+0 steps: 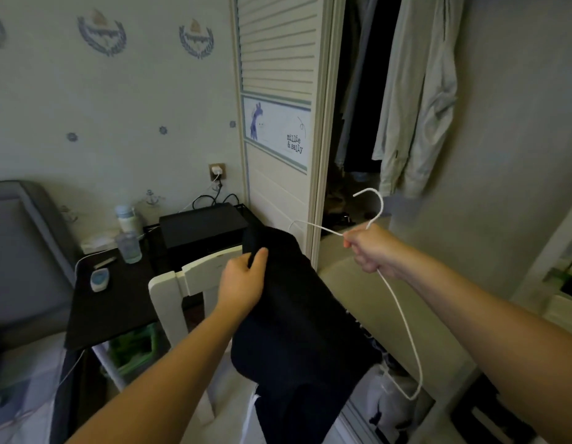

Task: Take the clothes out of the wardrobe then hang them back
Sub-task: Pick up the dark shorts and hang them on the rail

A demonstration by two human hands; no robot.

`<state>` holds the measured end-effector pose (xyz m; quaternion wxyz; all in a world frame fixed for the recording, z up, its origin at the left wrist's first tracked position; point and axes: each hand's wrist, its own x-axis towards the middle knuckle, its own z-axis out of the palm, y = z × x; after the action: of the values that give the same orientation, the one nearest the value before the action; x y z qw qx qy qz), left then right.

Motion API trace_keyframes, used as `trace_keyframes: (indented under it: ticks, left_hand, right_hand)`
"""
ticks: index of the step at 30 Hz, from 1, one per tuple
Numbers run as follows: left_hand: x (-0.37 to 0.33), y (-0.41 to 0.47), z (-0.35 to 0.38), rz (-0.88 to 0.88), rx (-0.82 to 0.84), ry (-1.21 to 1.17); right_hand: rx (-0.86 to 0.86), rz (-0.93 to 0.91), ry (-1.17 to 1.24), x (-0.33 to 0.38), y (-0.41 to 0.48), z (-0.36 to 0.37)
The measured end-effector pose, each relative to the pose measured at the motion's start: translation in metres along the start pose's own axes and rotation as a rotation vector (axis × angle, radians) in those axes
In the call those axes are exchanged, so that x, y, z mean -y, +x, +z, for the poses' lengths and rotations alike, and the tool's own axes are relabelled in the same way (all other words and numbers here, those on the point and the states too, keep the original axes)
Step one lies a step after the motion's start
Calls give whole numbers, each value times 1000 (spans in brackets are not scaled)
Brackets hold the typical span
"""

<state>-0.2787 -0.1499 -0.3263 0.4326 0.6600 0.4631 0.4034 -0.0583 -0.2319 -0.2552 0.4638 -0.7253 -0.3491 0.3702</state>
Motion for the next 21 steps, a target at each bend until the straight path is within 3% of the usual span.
trace_keyframes:
  ticks: [5,8,10,12,15,21]
  left_hand:
    - [60,-10,-5,-295,192,263]
    - [70,-21,10,-214,144,436]
    - [58,-31,22,-53,60,323]
    - [37,-42,36,35,193,134]
    - [6,-53,52,-35,391,-71]
    - [-27,-45,75,-25,338,-73]
  right_hand:
    - [145,-68,41,46,-13,5]
    - [231,-77,47,66,-18,16]
    - [254,-65,61,78,-18,22]
    - [265,-34,109,89,-19,25]
    - [262,7,172,101,-21,23]
    - [214,-6,168,108,-21,16]
